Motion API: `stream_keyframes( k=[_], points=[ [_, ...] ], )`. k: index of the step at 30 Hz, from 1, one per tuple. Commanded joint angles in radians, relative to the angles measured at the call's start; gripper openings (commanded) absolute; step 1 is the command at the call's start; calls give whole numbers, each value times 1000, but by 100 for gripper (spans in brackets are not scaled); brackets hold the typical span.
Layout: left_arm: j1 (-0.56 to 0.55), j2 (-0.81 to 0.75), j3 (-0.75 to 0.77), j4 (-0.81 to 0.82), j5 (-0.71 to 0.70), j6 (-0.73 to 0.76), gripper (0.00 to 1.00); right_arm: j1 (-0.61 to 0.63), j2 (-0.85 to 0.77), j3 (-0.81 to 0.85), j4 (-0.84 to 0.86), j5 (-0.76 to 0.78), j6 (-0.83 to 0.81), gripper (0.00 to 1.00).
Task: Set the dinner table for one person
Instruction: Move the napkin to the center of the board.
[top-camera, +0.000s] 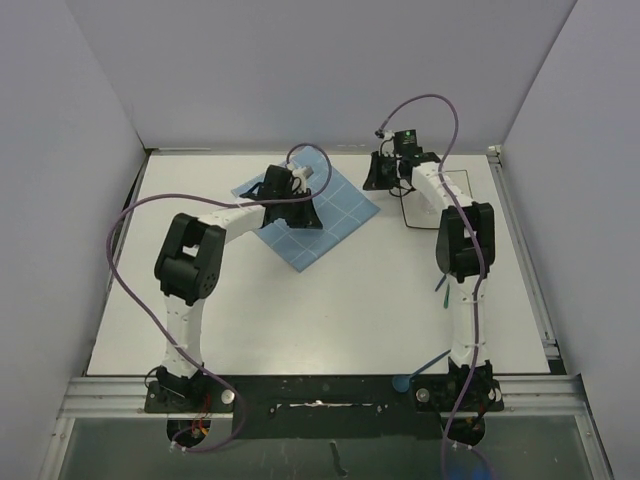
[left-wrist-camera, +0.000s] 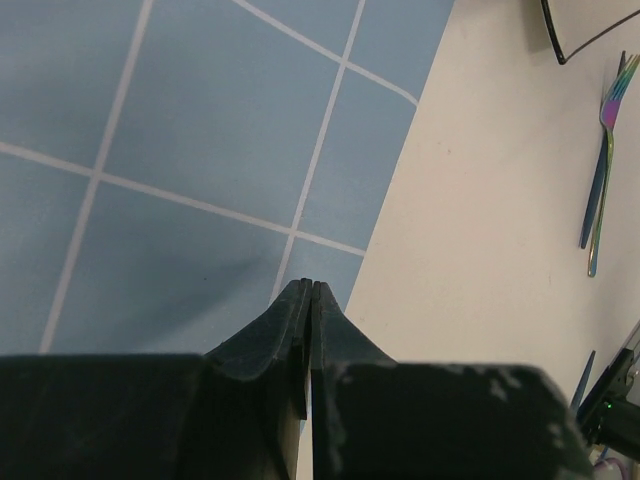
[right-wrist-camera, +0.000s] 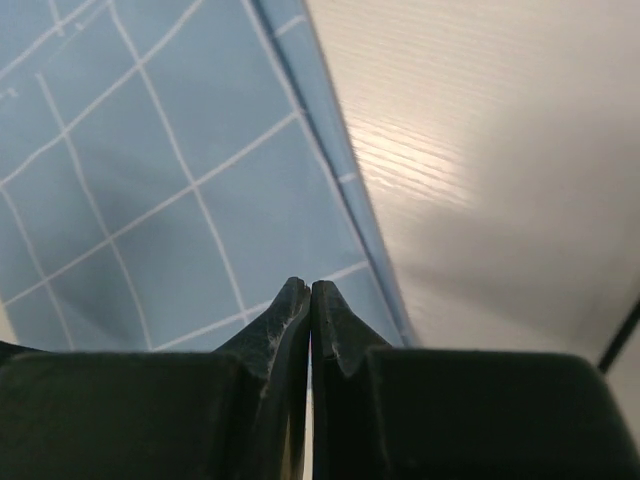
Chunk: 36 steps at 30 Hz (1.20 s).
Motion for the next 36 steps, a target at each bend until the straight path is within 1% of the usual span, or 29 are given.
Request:
stream_keyframes(
  k=[1, 10, 17, 24, 30, 36],
  points=[
    [-18, 54, 66, 16, 14, -26, 0, -27, 27, -21, -85, 125, -74, 0],
    [-43, 81, 51, 10, 11, -33, 0, -14, 27, -215, -9, 119, -52, 0],
    [-65, 70, -6, 36, 19, -55, 0, 41, -45, -399, 35, 124, -18, 0],
    [-71, 34, -139, 95, -3, -112, 0, 152, -219, -581, 5, 247, 21, 0],
    [-82, -39, -264, 105, -33, -156, 0, 247, -414, -722, -109, 385, 86, 0],
    [-100, -152, -407, 101, -45, -180, 0, 300, -653, -868, -210, 423, 137, 0]
  ],
)
